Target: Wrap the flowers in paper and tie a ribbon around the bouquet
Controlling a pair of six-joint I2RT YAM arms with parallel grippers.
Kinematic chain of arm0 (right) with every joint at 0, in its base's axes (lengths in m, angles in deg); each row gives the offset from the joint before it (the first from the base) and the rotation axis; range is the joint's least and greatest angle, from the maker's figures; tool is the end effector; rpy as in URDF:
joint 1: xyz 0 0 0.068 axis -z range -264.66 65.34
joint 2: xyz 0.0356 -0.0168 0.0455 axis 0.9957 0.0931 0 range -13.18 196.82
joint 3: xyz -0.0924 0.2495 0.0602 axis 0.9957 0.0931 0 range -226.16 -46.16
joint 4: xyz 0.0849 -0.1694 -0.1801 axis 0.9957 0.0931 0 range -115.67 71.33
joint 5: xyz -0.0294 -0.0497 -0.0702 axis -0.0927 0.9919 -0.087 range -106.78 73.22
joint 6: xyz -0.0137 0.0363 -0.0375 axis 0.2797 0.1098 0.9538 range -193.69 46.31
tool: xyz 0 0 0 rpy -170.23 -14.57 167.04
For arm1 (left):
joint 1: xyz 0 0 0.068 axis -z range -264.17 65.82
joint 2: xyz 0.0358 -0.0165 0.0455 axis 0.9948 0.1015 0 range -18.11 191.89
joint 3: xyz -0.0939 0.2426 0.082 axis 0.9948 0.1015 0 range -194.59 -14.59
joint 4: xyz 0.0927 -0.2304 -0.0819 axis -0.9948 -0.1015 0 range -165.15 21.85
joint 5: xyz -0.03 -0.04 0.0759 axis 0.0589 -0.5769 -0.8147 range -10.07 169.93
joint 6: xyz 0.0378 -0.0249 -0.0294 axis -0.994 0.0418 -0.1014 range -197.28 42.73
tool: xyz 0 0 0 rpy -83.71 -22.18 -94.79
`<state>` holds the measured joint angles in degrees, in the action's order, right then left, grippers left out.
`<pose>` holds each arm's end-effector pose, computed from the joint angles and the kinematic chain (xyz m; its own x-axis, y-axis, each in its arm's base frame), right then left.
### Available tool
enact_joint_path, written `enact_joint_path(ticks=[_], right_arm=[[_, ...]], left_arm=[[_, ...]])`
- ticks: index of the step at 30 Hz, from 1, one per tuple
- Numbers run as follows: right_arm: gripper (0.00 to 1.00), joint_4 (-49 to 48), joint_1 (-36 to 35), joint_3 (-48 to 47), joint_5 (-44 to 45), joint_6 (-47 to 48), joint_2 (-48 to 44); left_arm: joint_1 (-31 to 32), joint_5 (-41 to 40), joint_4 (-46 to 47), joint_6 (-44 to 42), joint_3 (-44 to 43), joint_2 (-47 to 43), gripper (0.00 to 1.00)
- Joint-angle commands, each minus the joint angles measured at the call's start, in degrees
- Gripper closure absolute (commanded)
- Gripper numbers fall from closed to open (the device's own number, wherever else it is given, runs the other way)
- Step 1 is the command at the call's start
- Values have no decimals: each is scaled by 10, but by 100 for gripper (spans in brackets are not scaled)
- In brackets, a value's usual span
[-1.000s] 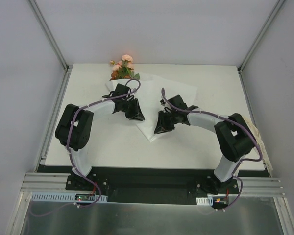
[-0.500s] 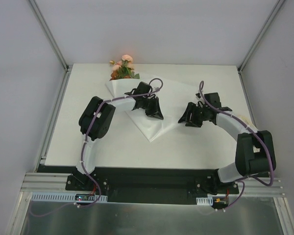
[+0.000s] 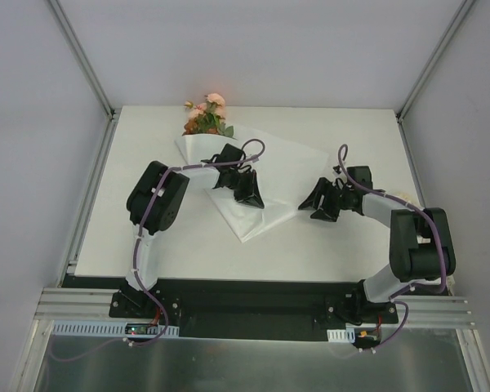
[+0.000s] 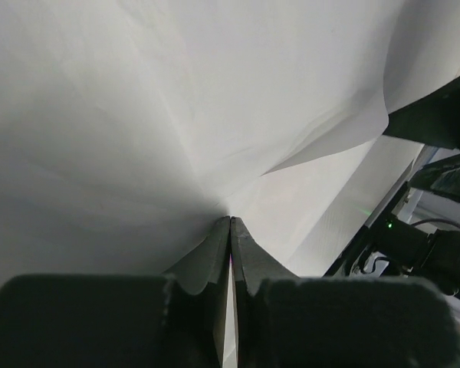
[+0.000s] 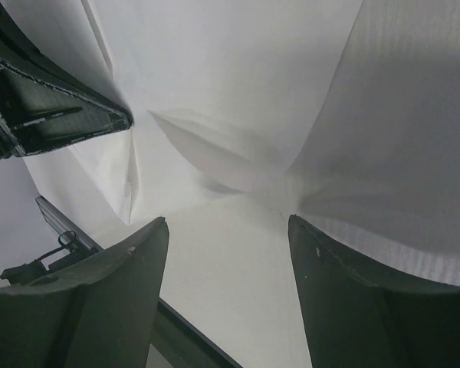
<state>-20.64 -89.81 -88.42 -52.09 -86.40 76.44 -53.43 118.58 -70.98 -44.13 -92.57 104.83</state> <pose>0.2882 0.0466 0.1563 -0.8630 0.1025 -0.4946 -0.2406 0.7775 0.5810 0.3734 -0.2479 0.1289 -0.9485 0.0674 -0.3094 0.2881 0.5894 -0.7547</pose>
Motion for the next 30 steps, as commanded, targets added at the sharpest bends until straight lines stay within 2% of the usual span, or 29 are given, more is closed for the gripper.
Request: enact_joint_path(ticks=[1, 5, 11, 15, 18, 22, 24, 30], right_arm=[[33, -42, -10, -1, -14, -4, 5], [33, -64, -21, -3, -20, -21, 31], [38, -71, -38, 21, -5, -35, 17], [46, -82, -39, 36, -1, -50, 20], [52, -93, -38, 40, -3, -61, 23], [56, -103, -38, 45, 1, -66, 23], [58, -106, -39, 45, 1, -67, 25], [61, -111, -38, 41, 2, -63, 33]], left_arm=[[-1, 0, -53, -60, 25, -38, 97], [-1, 30, -60, -51, -3, -50, 93], [-1, 53, -67, -40, -16, -96, 78], [2, 56, -67, -30, 9, -141, 76], [3, 39, -67, -32, 45, -180, 82], [4, 30, -66, -36, 83, -202, 92], [5, 30, -61, -35, 93, -191, 97], [24, 25, -24, -26, 86, -143, 100]])
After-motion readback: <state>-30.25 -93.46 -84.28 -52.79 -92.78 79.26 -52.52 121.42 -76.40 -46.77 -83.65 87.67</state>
